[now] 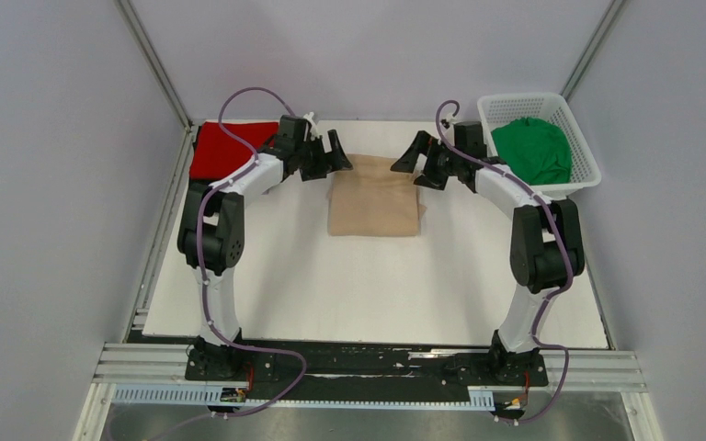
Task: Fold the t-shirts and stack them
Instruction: Smooth out wrinkles on the folded tshirt
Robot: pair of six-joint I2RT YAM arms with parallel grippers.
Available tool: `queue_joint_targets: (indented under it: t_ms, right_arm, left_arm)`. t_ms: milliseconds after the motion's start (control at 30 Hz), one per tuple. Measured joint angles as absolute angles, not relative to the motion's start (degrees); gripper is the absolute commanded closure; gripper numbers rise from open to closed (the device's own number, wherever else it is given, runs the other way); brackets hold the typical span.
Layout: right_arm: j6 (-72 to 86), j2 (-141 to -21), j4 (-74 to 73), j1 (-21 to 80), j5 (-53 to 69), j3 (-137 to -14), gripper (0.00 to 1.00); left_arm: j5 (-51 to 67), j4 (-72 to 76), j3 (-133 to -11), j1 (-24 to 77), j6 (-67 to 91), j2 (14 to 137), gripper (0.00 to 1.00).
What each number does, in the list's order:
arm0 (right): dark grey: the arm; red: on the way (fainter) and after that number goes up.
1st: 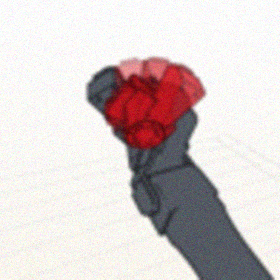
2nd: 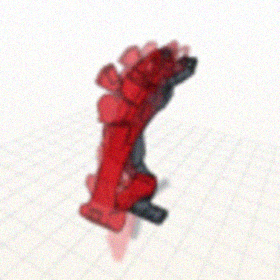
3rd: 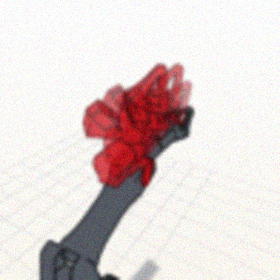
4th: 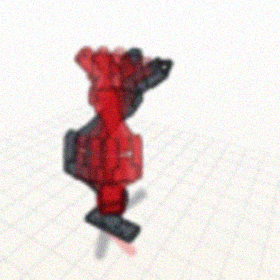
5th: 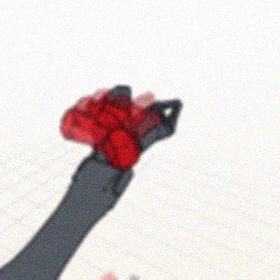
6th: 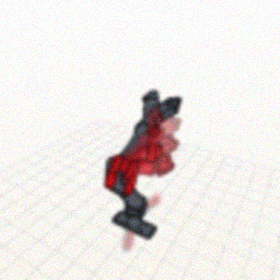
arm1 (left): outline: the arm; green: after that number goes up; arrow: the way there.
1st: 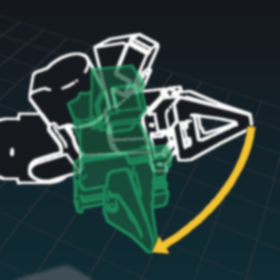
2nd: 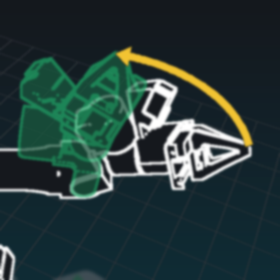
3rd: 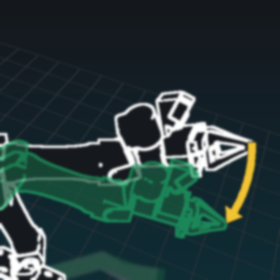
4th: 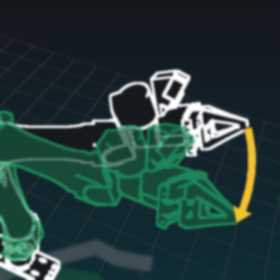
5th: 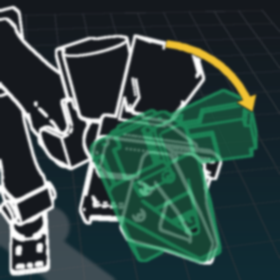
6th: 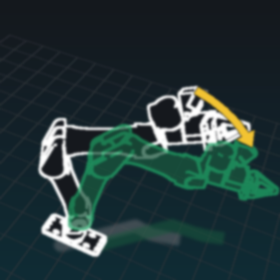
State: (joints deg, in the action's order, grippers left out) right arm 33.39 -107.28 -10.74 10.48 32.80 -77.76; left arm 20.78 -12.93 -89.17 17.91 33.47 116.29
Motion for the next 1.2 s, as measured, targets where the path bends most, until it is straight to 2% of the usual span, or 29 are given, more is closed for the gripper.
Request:
queue_joint_targets:
  t_ms: [167, 467, 700, 900, 1033, 1200]
  right_arm:
    - [34.7, -113.4, -8.8, 10.3, 35.0, -82.9, 0.00]
    - [35.7, -130.3, -6.9, 9.8, 30.9, -98.1, 0.00]
    - [38.1, -133.4, -4.1, 9.4, 31.2, -98.2, 0.00]
    - [39.2, -129.6, 2.3, 9.4, 32.1, -89.7, 0.00]
    - [39.3, -121.8, 4.3, 10.4, 32.1, -77.8, 0.00]
    - [39.2, -109.1, 4.0, 13.5, 30.2, -61.3, 0.00]
  left_arm:
    - [23.3, -11.9, -94.4, 18.0, 34.8, 120.3, 0.00]
    - [21.4, -14.7, -112.5, 18.0, 35.7, 137.1, 0.00]
    - [20.6, -18.4, -116.4, 18.0, 35.7, 140.1, 0.00]
    - [22.7, -10.9, -105.4, 17.9, 36.0, 134.9, 0.00]
    - [23.2, -6.1, -88.1, 19.2, 36.1, 124.5, 0.00]
    - [20.5, -5.5, -72.1, 23.1, 36.2, 112.7, 0.00]
